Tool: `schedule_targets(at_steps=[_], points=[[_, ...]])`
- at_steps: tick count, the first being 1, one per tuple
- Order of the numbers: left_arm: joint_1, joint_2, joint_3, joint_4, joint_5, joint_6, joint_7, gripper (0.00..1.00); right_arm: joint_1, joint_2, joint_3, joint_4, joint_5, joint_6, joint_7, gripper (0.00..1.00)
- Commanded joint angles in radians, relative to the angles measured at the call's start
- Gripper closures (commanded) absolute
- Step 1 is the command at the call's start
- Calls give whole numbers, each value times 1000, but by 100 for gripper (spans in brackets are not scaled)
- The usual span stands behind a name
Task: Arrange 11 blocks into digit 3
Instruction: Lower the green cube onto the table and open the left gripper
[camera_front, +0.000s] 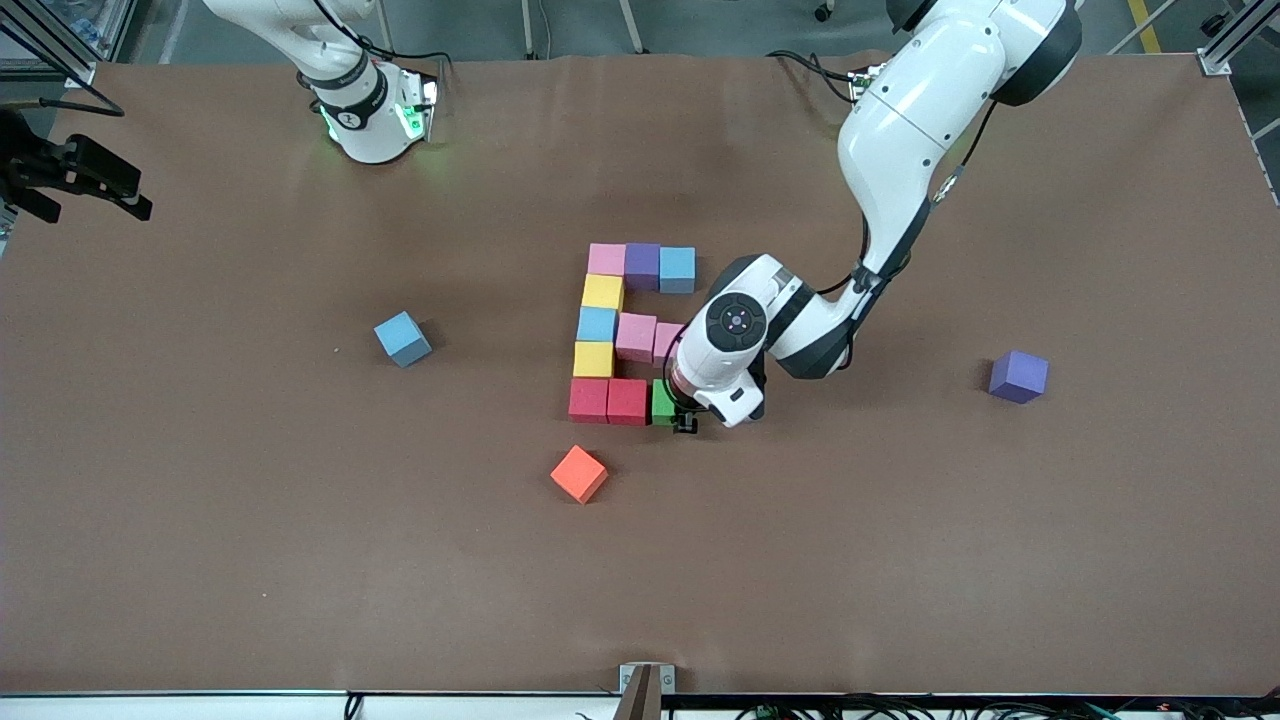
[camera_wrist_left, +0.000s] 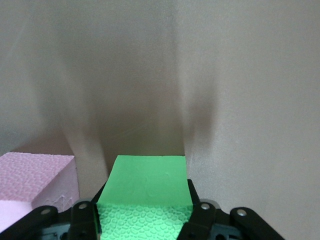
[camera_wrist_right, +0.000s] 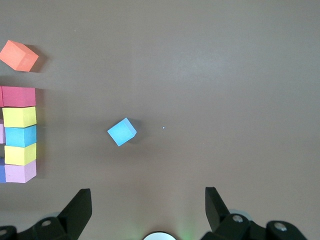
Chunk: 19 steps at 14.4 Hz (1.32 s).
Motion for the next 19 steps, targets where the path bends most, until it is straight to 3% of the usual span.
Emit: schedule_targets(at_steps=[1, 10, 14, 15, 17, 18, 19], points=[[-10, 25, 11, 22, 19, 10, 6, 76, 7, -34, -2, -35, 10, 6, 11, 0], [-13, 26, 9, 23, 14, 33, 0, 75, 7, -34, -2, -35, 10, 6, 11, 0], [-13, 26, 9, 23, 11, 38, -5, 64, 7, -34, -2, -35, 10, 6, 11, 0], [-10, 26, 9, 23, 11, 38, 0, 53, 7, -34, -2, -35, 10, 6, 11, 0], [-9, 25, 9, 23, 11, 38, 3, 12, 7, -34, -2, -35, 10, 6, 11, 0], [-7, 19, 9, 23, 13, 38, 4, 0, 7, -34, -2, -35, 10, 6, 11, 0], [-6, 11, 9, 24, 19, 35, 4, 0, 7, -34, -2, -35, 10, 6, 11, 0]])
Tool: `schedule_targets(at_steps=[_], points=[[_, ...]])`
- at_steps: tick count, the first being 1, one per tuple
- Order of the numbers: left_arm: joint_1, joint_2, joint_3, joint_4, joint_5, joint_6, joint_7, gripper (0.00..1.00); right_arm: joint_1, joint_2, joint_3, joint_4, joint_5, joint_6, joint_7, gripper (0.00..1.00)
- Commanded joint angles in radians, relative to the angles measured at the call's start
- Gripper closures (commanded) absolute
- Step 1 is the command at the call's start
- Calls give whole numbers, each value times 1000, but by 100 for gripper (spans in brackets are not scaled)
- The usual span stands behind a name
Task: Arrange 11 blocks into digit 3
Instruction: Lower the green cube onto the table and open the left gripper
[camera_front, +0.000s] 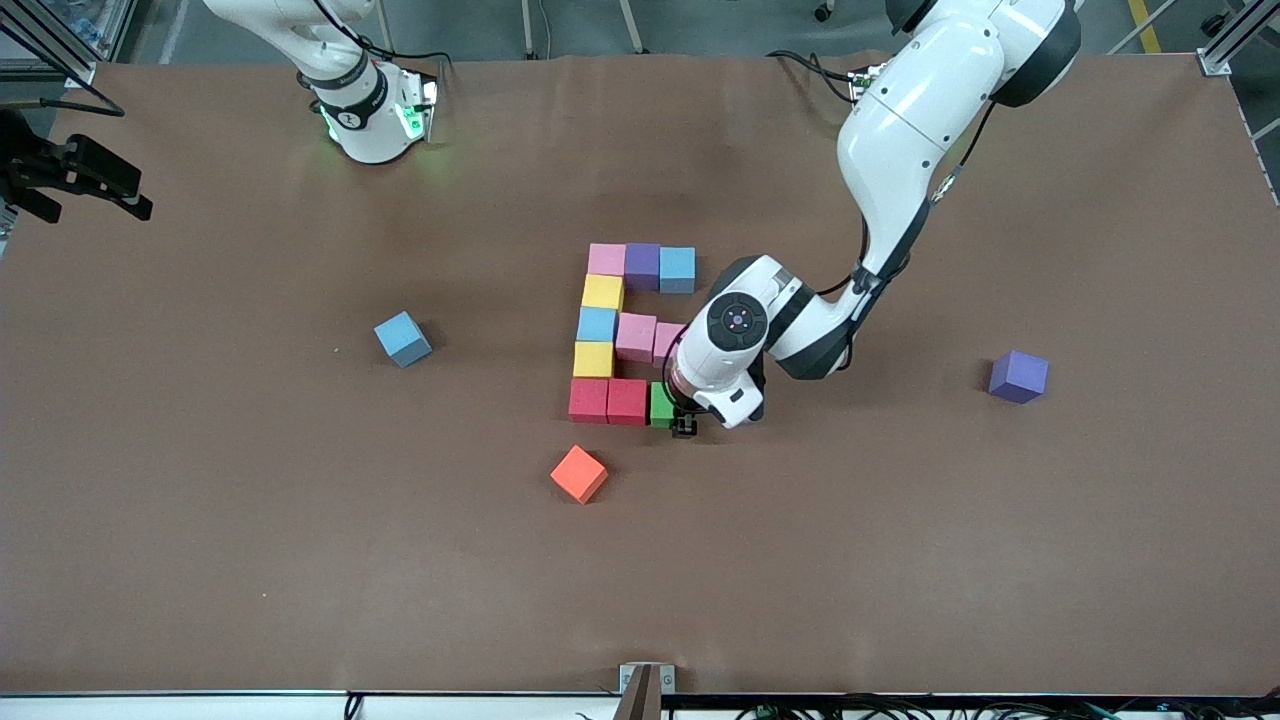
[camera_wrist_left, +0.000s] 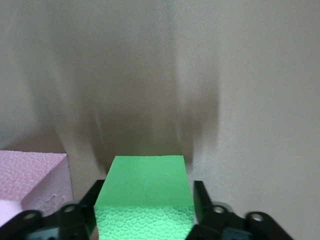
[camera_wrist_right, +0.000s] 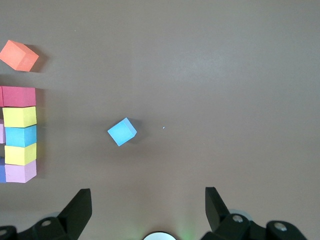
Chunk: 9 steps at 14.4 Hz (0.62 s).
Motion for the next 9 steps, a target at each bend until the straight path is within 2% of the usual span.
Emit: schedule_targets(at_steps=[1, 4, 9], points=[[-2, -19, 6, 25, 28, -6, 4, 0, 7, -34, -2, -35, 9, 6, 11, 0], [5, -113, -4, 34, 77, -119, 43, 0, 9, -34, 0, -35, 9, 6, 11, 0], [57, -297, -4, 46, 63, -267, 249, 0, 10, -34, 0, -35, 9, 8, 11, 0]])
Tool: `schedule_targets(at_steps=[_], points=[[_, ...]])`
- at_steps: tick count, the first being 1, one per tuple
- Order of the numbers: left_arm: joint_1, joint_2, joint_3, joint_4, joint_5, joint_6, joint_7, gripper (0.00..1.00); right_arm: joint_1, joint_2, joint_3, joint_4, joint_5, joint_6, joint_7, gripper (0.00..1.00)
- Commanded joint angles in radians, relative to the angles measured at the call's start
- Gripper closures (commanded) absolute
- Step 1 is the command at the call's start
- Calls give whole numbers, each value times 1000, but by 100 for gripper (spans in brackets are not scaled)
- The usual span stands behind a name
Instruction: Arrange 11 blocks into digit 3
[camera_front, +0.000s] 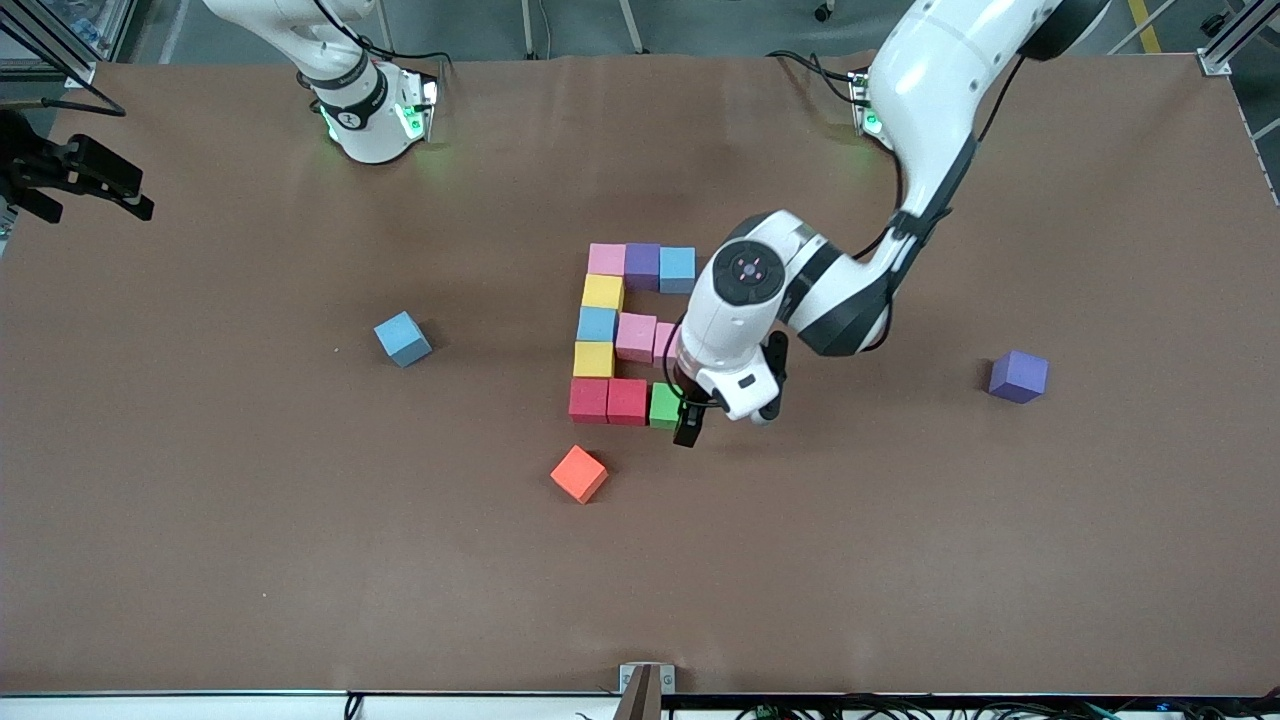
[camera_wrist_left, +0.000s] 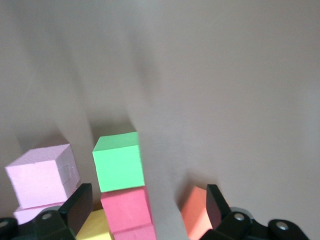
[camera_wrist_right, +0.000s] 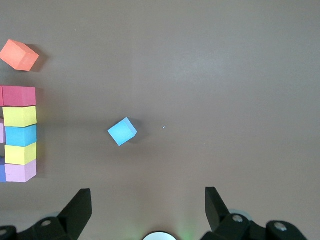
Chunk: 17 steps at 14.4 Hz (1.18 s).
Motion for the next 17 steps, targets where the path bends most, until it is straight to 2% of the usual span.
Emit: schedule_targets(at_steps=[1, 7, 12, 14, 17], points=[[54, -113, -4, -27, 6, -88, 112, 0, 10, -34, -3, -35, 9, 6, 11, 0], [190, -259, 0, -27, -8, -364, 677, 0, 19, -34, -2, -35, 9, 6, 11, 0], [315, -351, 4, -27, -6, -447, 1012, 0, 19, -34, -3, -35, 9, 8, 11, 0], [371, -398, 6, -27, -5, -532, 1126, 0, 19, -34, -3, -35, 9, 6, 11, 0], [462, -467, 3, -28, -14, -649, 1394, 0, 17, -34, -3, -35, 9, 6, 11, 0]])
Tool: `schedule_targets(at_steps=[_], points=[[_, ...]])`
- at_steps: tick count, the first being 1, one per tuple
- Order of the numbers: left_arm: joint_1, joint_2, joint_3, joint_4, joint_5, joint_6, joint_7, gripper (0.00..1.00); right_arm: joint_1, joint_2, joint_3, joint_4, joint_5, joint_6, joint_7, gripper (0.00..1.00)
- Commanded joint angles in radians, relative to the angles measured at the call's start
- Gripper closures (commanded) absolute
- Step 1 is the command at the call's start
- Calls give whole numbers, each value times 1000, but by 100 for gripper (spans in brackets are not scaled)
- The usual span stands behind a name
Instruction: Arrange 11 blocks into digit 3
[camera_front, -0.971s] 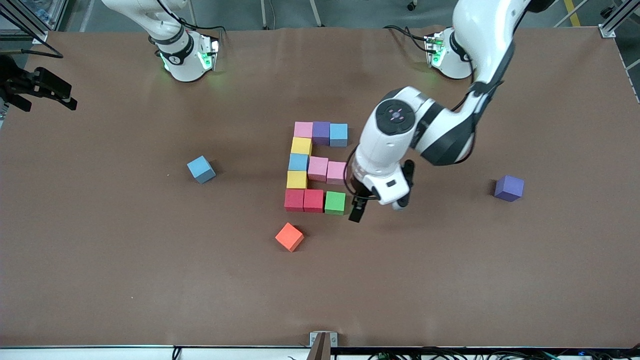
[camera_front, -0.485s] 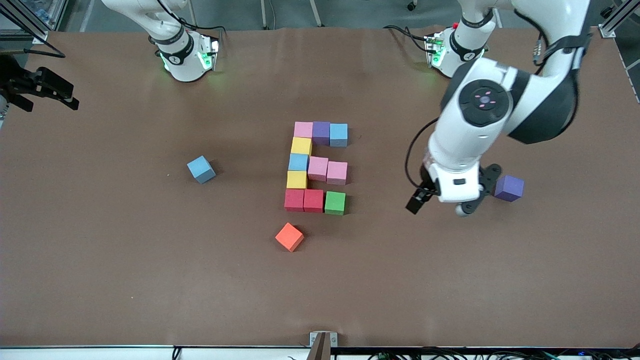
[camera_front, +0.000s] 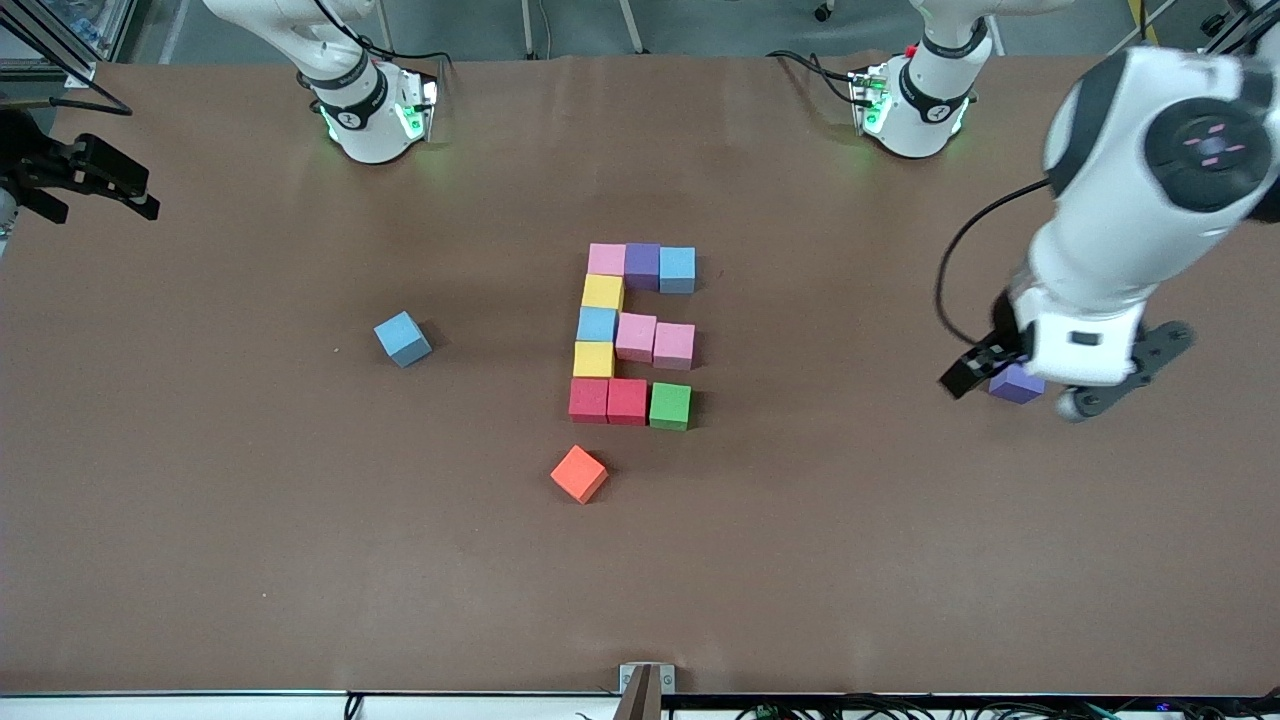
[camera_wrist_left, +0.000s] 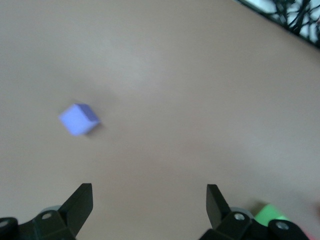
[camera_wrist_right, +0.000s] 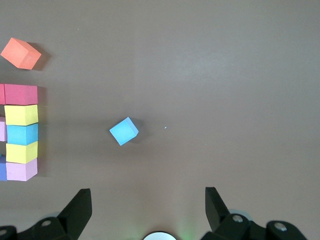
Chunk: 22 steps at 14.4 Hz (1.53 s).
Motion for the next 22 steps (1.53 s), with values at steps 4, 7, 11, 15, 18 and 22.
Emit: schedule_targets(at_steps=[4, 7, 11, 15, 18, 22], points=[[163, -130, -5, -29, -110, -141, 432, 0, 8, -34, -4, -34, 9, 6, 11, 0], [190, -167, -8, -38, -133, -152, 541, 0, 8, -34, -4, -34, 9, 6, 11, 0], [64, -237, 143, -112, -134, -143, 627, 0, 9, -34, -4, -34, 9, 8, 11, 0], [-13, -323, 208, -215, -138, -126, 633, 0, 9, -34, -4, -34, 9, 9, 11, 0], [-13, -340, 208, -215, -139, -137, 635, 0, 9, -34, -4, -34, 9, 9, 11, 0], [-10, -338, 204, -202, -179, -151, 635, 0, 9, -34, -4, -34, 9, 8, 11, 0]])
